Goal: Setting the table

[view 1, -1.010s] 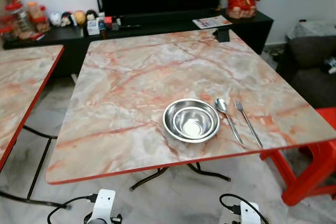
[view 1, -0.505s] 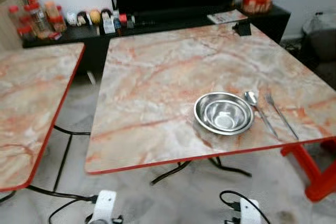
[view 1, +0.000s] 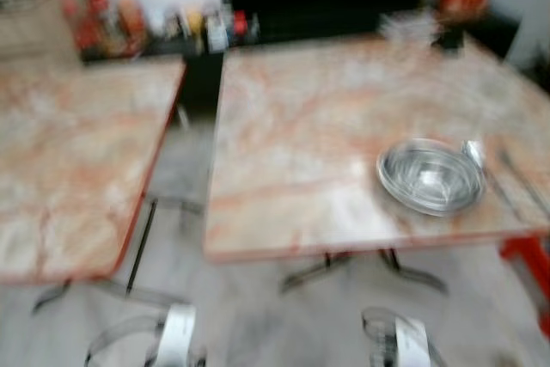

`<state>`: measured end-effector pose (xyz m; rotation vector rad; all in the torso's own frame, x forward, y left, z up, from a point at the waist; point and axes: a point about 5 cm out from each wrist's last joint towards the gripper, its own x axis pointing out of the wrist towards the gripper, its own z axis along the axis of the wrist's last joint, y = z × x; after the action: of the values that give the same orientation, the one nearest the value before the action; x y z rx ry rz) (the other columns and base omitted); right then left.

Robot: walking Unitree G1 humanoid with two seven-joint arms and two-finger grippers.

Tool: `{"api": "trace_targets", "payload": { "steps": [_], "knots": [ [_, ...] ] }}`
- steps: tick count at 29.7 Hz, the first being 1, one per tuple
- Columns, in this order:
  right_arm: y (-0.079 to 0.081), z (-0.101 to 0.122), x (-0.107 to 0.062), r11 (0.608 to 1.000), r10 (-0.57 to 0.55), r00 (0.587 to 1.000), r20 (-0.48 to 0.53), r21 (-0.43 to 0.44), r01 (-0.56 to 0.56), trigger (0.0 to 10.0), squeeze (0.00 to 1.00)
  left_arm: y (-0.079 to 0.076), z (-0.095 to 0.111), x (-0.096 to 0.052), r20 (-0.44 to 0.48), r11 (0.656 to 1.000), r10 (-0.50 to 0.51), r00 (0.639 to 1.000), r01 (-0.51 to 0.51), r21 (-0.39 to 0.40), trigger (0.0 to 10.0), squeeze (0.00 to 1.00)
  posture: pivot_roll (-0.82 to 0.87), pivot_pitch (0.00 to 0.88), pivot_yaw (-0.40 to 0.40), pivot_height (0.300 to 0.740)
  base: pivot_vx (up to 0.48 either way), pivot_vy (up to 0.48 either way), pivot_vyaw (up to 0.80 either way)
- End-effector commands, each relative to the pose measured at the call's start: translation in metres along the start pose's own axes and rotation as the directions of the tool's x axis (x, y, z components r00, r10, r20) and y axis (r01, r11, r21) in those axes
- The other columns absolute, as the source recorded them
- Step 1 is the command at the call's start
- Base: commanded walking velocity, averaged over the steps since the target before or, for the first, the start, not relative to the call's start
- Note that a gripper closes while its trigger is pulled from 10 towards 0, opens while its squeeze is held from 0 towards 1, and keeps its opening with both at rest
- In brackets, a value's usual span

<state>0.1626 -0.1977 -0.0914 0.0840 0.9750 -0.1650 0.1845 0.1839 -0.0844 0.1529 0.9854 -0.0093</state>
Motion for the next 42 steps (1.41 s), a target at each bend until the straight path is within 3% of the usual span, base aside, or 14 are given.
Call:
{"api": "trace_targets", "payload": {
  "steps": [1, 22, 29, 42],
  "knots": [
    [0.005, 0.0, 0.0, 1.0, 0.012, 1.0, -0.001, -0.002, -0.012, 10.0, 0.0, 0.005, 0.004, 0.001, 0.007, 1.0, 0.01, 1.0, -0.01, 0.019, 10.0, 0.0, -0.05, 0.0, 0.052, 0.74, 0.0, 0.334, 0.0],
    [0.003, 0.0, 0.0, 1.0, 0.007, 1.0, 0.004, 0.004, -0.007, 10.0, 0.0, 0.003, 0.007, 0.001, 0.013, 1.0, 0.008, 1.0, -0.008, 0.018, 10.0, 0.0, -0.05, 0.0, 0.043, 0.74, 0.0, 0.33, 0.04],
    [0.004, 0.001, 0.0, 0.999, 0.015, 1.0, 0.012, -0.046, -0.014, 10.0, 0.0, 0.003, 0.005, 0.001, 0.011, 1.0, 0.01, 1.0, -0.01, 0.01, 10.0, 0.0, -0.05, 0.0, 0.038, 0.74, 0.0, 0.339, 0.0],
    [0.016, 0.038, 0.003, 0.993, 0.079, 0.983, 0.168, -0.097, -0.063, 10.0, 0.0, 0.001, 0.005, 0.001, 0.011, 1.0, 0.01, 1.0, -0.01, -0.004, 10.0, 0.0, -0.04, 0.0, 0.031, 0.74, 0.0, 0.335, 0.0]
  ]
}}
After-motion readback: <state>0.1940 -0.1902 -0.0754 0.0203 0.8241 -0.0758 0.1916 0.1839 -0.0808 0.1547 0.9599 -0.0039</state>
